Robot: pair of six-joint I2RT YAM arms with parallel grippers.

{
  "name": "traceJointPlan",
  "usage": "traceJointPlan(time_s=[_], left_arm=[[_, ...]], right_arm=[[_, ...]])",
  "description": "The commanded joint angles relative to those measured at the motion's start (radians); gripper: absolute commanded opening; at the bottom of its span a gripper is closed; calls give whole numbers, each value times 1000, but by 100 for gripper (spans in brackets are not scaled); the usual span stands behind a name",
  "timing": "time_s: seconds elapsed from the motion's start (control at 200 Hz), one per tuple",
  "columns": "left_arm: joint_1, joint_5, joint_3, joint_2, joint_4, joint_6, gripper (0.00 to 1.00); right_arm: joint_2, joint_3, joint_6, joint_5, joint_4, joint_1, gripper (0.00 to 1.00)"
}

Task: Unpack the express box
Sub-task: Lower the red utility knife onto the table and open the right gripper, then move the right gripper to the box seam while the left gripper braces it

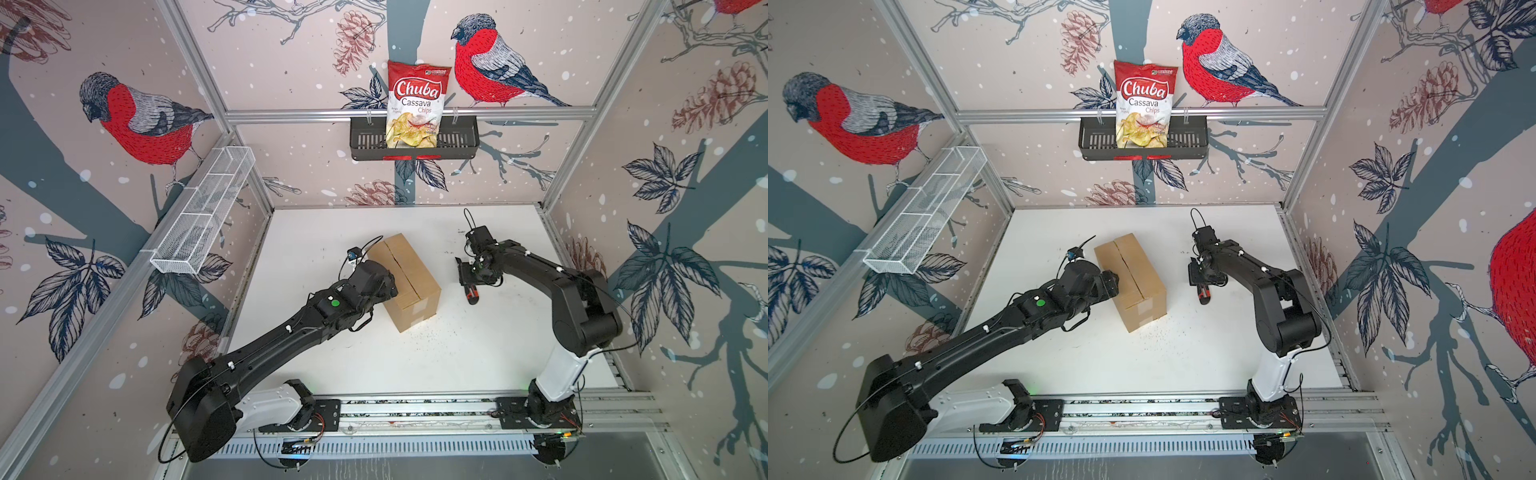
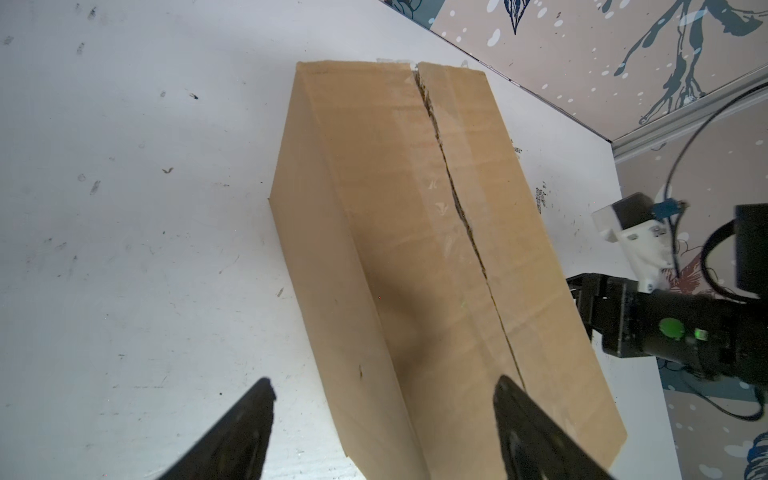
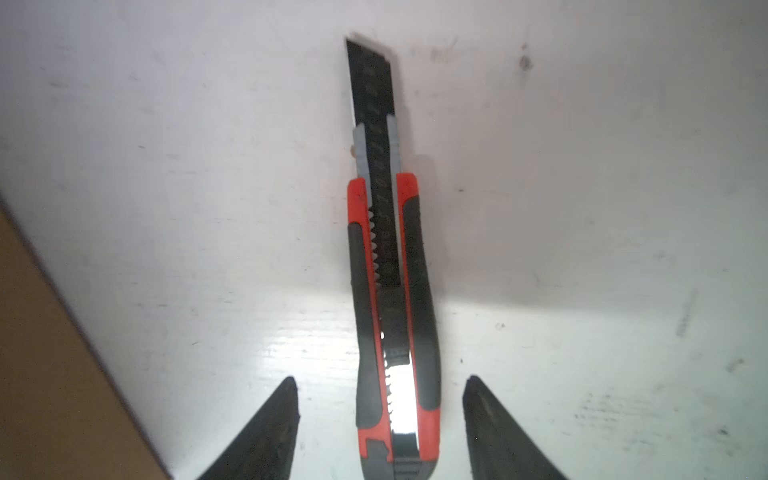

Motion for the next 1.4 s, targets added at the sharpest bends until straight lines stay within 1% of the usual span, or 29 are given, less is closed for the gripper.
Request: traceJointPlan(time_s=[0.0, 0.11, 0.24, 0.37, 0.545, 0.851, 1.396], left_arm=[[4, 5, 12, 14, 43, 32, 84], [7, 22, 12, 35, 67, 39, 85], [8, 40, 6, 56, 94, 39, 85], [8, 41, 2, 65, 112, 40, 85], [8, 37, -13, 68, 133, 33, 85], [8, 30, -47, 71, 183, 16, 85], [10, 55, -77, 121, 253, 0, 85]], right_arm=[[-75, 12, 34, 25, -50, 7, 61], [-156, 26, 38, -22, -41, 20, 63], [-193, 61, 28, -108, -32, 56, 65], [-194, 96, 11, -182, -13, 106, 68], [-183, 131, 11, -218, 2, 157, 69], [-178, 134, 12, -322, 68, 189, 70], [-140, 137, -11, -333, 45, 234, 71]])
